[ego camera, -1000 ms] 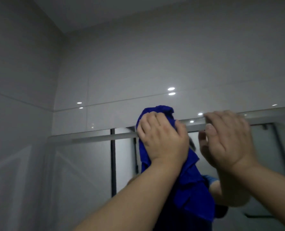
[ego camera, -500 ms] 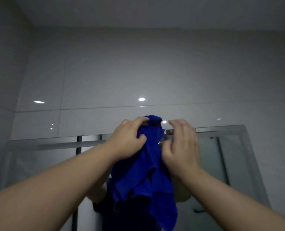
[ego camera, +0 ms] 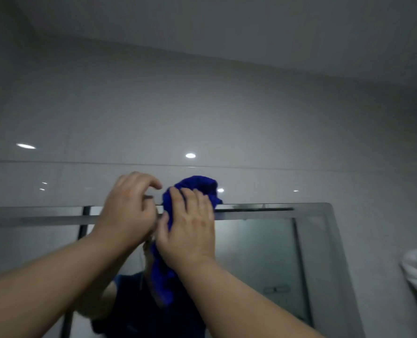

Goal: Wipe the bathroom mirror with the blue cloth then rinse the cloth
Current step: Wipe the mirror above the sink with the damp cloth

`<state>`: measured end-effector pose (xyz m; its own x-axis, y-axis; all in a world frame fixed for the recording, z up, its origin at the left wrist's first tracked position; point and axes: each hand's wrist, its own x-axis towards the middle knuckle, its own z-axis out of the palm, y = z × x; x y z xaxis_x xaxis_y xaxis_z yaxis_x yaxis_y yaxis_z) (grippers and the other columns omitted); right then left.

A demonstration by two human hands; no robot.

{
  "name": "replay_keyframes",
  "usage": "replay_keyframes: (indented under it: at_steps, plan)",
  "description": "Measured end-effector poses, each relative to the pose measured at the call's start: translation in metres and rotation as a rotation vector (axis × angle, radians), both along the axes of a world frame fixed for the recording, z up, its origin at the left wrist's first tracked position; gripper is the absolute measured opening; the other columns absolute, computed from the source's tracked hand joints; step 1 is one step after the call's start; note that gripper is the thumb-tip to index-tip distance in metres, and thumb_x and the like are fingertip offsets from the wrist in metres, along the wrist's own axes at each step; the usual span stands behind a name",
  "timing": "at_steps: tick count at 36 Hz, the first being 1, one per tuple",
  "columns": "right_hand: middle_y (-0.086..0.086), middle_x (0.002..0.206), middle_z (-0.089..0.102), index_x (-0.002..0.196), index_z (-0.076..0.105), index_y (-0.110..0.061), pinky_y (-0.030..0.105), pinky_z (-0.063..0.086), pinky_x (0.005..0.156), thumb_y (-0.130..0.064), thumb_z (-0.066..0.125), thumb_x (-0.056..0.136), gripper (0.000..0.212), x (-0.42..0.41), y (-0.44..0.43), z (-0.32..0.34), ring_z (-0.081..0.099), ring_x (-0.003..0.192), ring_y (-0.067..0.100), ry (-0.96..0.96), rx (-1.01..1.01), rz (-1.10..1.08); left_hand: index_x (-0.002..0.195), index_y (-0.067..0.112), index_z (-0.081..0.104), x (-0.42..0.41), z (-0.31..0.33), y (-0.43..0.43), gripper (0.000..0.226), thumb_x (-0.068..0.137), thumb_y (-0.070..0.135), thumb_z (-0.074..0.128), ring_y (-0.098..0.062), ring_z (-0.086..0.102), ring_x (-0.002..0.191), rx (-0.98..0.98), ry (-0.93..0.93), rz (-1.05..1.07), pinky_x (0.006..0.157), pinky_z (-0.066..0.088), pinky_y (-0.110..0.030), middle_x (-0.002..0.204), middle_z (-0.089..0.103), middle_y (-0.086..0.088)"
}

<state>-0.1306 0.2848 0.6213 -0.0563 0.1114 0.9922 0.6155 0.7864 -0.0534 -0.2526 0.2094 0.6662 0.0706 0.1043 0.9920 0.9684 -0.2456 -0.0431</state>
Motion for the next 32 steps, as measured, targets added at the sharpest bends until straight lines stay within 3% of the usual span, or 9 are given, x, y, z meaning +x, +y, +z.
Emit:
replay_keyframes:
  at_steps: [2, 5, 10, 16, 24, 27, 30, 32]
  plan:
    - [0.003, 0.153, 0.054, 0.153, 0.051, -0.024, 0.050, 0.029, 0.128, -0.041, 0.048, 0.096, 0.060, 0.008, 0.003, 0.000, 0.045, 0.147, 0.028, -0.002, 0.043, 0.031, 0.107, 0.016, 0.068, 0.002, -0.017, 0.011, 0.037, 0.075, 0.009, 0.050, -0.028, 0.057, 0.103, 0.092, 0.035, 0.092, 0.094, 0.046, -0.043, 0.108, 0.062, -0.001]
    - [0.001, 0.145, 0.059, 0.149, 0.054, -0.018, 0.044, 0.035, 0.124, -0.035, 0.053, 0.095, 0.057, 0.030, 0.016, -0.001, 0.051, 0.137, 0.022, -0.016, 0.095, 0.079, 0.118, 0.018, 0.068, 0.014, -0.038, 0.027, 0.043, 0.078, 0.018, 0.050, -0.032, 0.056, 0.109, 0.068, 0.032, 0.166, 0.097, 0.044, -0.051, 0.117, 0.063, -0.003]
    - [0.004, 0.143, 0.063, 0.153, 0.050, -0.014, 0.040, 0.041, 0.121, -0.035, 0.052, 0.098, 0.059, 0.097, 0.056, 0.004, 0.055, 0.131, 0.023, 0.106, 0.028, 0.021, 0.130, 0.014, 0.070, 0.047, -0.055, 0.046, 0.047, 0.088, 0.022, 0.052, -0.035, 0.059, 0.125, 0.011, 0.198, 0.184, 0.109, 0.041, -0.051, 0.134, 0.065, -0.007]
    - [0.011, 0.144, 0.064, 0.153, 0.052, -0.010, 0.045, 0.045, 0.117, -0.036, 0.040, 0.096, 0.064, 0.169, 0.097, 0.010, 0.059, 0.130, 0.033, 0.284, -0.083, -0.094, 0.145, 0.014, 0.064, 0.069, -0.057, 0.064, 0.056, 0.094, 0.030, 0.049, -0.034, 0.051, 0.143, -0.056, 0.246, 0.276, 0.124, 0.031, -0.053, 0.151, 0.060, -0.009]
    - [0.013, 0.128, 0.067, 0.139, 0.057, -0.012, 0.047, 0.052, 0.104, -0.032, 0.041, 0.096, 0.050, 0.256, 0.137, 0.022, 0.063, 0.116, 0.036, 0.344, -0.193, -0.264, 0.142, 0.011, 0.064, 0.068, -0.057, 0.070, 0.052, 0.094, 0.027, 0.050, -0.035, 0.059, 0.130, 0.017, 0.297, 0.306, 0.125, 0.033, -0.054, 0.140, 0.063, -0.009]
    - [0.014, 0.131, 0.065, 0.141, 0.056, -0.010, 0.050, 0.050, 0.107, -0.028, 0.045, 0.102, 0.044, 0.249, 0.137, 0.024, 0.061, 0.119, 0.036, 0.426, -0.223, -0.231, 0.143, 0.011, 0.062, 0.069, -0.058, 0.070, 0.051, 0.095, 0.024, 0.052, -0.034, 0.058, 0.129, 0.034, 0.302, 0.302, 0.126, 0.032, -0.052, 0.139, 0.062, -0.008]
    - [0.019, 0.147, 0.060, 0.152, 0.051, -0.004, 0.052, 0.038, 0.121, -0.031, 0.040, 0.103, 0.057, 0.218, 0.129, 0.022, 0.053, 0.135, 0.041, 0.490, -0.209, -0.181, 0.145, 0.011, 0.060, 0.069, -0.058, 0.070, 0.052, 0.096, 0.025, 0.051, -0.034, 0.057, 0.130, 0.035, 0.307, 0.311, 0.127, 0.031, -0.052, 0.140, 0.061, -0.010]
    - [0.018, 0.157, 0.053, 0.158, 0.048, -0.006, 0.053, 0.028, 0.129, -0.040, 0.032, 0.104, 0.065, 0.186, 0.118, 0.017, 0.045, 0.146, 0.039, 0.434, -0.159, -0.181, 0.147, 0.009, 0.058, 0.070, -0.058, 0.068, 0.054, 0.097, 0.025, 0.050, -0.034, 0.056, 0.131, 0.033, 0.299, 0.318, 0.127, 0.031, -0.053, 0.141, 0.061, -0.011]
